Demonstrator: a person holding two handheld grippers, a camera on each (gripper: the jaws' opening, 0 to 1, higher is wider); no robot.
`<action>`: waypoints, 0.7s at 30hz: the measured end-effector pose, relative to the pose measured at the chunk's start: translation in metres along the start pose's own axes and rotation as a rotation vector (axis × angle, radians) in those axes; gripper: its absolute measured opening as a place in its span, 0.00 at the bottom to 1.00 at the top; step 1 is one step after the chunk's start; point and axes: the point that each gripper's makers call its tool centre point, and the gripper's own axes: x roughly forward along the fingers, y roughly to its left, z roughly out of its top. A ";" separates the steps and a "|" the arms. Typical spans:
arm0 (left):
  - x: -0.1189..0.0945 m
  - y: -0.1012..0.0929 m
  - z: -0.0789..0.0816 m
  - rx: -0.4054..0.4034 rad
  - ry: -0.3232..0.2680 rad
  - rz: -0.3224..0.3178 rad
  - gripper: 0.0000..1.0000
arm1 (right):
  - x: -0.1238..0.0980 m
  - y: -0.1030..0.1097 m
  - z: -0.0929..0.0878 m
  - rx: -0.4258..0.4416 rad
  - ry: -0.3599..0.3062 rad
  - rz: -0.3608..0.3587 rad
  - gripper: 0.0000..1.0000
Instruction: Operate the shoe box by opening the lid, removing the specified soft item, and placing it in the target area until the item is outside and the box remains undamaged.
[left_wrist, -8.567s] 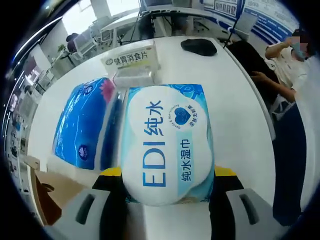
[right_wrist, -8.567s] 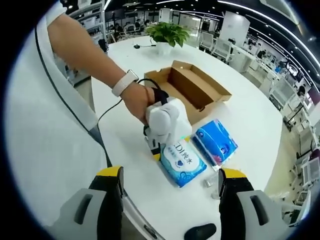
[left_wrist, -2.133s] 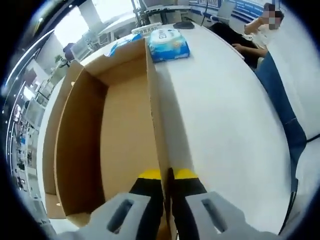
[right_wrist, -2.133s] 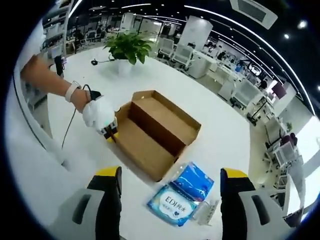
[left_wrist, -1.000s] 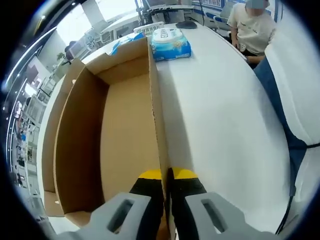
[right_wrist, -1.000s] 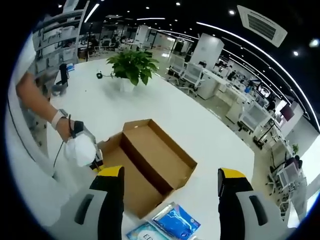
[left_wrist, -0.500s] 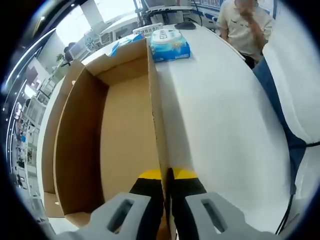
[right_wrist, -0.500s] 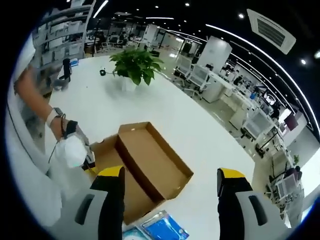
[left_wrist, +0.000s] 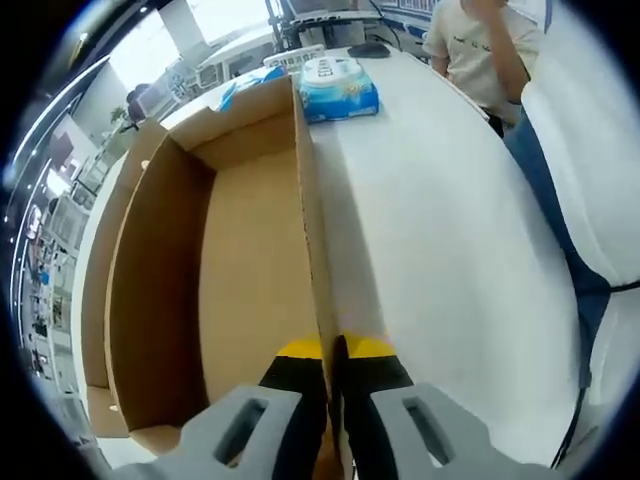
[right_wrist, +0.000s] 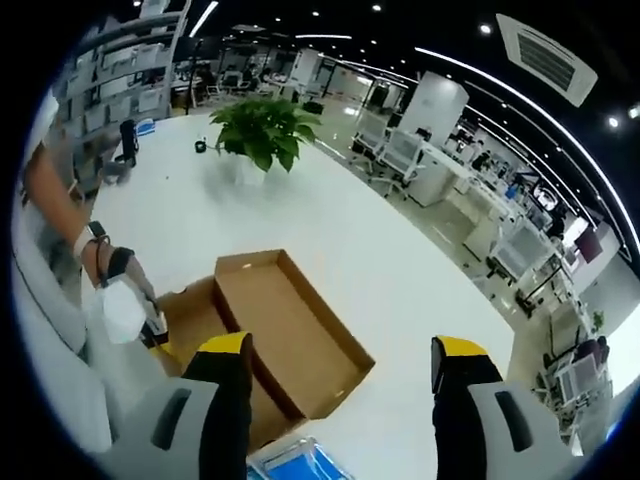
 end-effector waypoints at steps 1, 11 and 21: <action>0.000 0.000 0.000 -0.008 0.003 0.002 0.02 | 0.001 -0.001 -0.001 0.003 0.004 -0.001 0.73; 0.001 0.000 0.000 -0.019 -0.005 0.020 0.02 | 0.021 0.002 -0.003 -0.038 0.033 0.042 0.73; 0.000 0.000 0.000 -0.040 -0.014 0.018 0.02 | 0.051 0.008 -0.014 -0.067 0.091 0.096 0.74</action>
